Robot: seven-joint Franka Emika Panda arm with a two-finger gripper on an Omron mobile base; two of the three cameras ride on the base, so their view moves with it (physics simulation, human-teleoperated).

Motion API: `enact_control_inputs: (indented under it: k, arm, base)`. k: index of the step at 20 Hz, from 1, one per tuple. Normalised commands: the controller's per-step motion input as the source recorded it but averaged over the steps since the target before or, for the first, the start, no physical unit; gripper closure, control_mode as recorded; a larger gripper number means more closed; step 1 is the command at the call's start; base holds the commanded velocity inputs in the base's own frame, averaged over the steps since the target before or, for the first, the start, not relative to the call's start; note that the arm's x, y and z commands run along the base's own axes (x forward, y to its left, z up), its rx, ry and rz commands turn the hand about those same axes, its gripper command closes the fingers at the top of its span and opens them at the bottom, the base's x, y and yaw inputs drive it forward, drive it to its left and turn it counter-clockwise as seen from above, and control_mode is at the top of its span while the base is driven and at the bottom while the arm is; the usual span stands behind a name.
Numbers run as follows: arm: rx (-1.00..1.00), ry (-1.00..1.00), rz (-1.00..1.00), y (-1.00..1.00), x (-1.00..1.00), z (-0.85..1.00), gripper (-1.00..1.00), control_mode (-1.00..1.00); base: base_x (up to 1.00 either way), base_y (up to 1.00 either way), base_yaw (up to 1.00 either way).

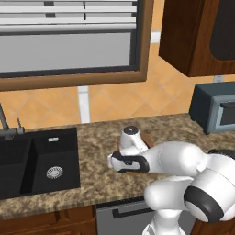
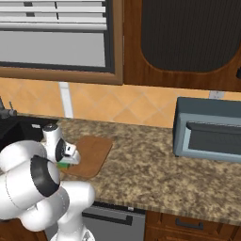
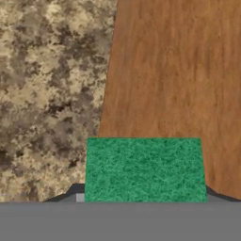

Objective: Pick up the sponge from the counter and clean the cutting board by briefly scrubbing or pressing down on the cutting board. Once finished, release the sponge.

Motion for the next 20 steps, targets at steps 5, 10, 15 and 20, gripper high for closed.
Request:
enact_control_inputs:
  k: [5, 10, 15, 20]
  arm:
    - [-0.11, 0.27, 0.04, -0.38, -0.07, -1.00, 1.00, -1.00]
    - [0.00, 0.06, 0.07, -0.76, -0.01, -0.55, 1.00, -1.00]
    - [0.10, 0.00, 0.03, -0.93, -0.30, 0.00, 1.00, -1.00]
    - [0.07, 0.00, 0.03, -0.56, -0.19, 0.00, 1.00, -1.00]
  base:
    - [0.00, 0.00, 0.00]
    - [0.00, 0.00, 0.00]
    - [0.00, 0.00, 0.00]
    - [0.00, 0.00, 0.00]
